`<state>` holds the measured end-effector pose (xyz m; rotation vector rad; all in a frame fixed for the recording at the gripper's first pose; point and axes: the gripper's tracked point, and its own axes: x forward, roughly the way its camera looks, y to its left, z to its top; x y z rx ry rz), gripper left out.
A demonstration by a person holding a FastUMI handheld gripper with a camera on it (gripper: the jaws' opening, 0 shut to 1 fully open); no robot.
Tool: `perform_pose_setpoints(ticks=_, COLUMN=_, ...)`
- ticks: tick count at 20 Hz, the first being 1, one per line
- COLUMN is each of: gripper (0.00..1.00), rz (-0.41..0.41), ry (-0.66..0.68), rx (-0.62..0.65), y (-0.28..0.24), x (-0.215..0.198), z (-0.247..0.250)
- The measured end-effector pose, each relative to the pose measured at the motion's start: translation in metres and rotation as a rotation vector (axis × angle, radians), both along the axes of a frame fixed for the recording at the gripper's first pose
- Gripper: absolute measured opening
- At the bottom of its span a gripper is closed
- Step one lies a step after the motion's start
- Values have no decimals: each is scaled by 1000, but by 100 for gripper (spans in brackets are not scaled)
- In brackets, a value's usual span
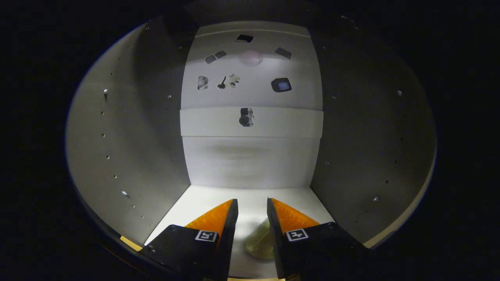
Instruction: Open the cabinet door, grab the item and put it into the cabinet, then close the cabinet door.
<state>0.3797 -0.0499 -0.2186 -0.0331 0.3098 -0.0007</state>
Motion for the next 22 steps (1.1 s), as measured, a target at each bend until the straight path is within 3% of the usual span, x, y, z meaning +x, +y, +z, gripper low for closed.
perform_pose_setpoints(ticks=3, gripper=49, rz=38, ry=-39, rx=-60, y=5, x=-25, z=25)
perform_pose_setpoints(ticks=7, gripper=66, rz=57, ry=-106, rx=-115, y=6, x=-86, z=66)
perform_pose_setpoints(ticks=9, gripper=67, rz=50, ry=-151, rx=-106, y=6, x=-124, z=87)
perform_pose_setpoints(ticks=14, gripper=96, rz=62, ry=-196, rx=-124, y=10, x=-209, z=120)
perform_pose_setpoints(ticks=19, gripper=98, rz=36, ry=-213, rx=-58, y=12, x=-303, z=144)
perform_pose_setpoints(ticks=22, gripper=98, rz=-30, ry=-207, rx=-104, y=-10, x=-364, z=150)
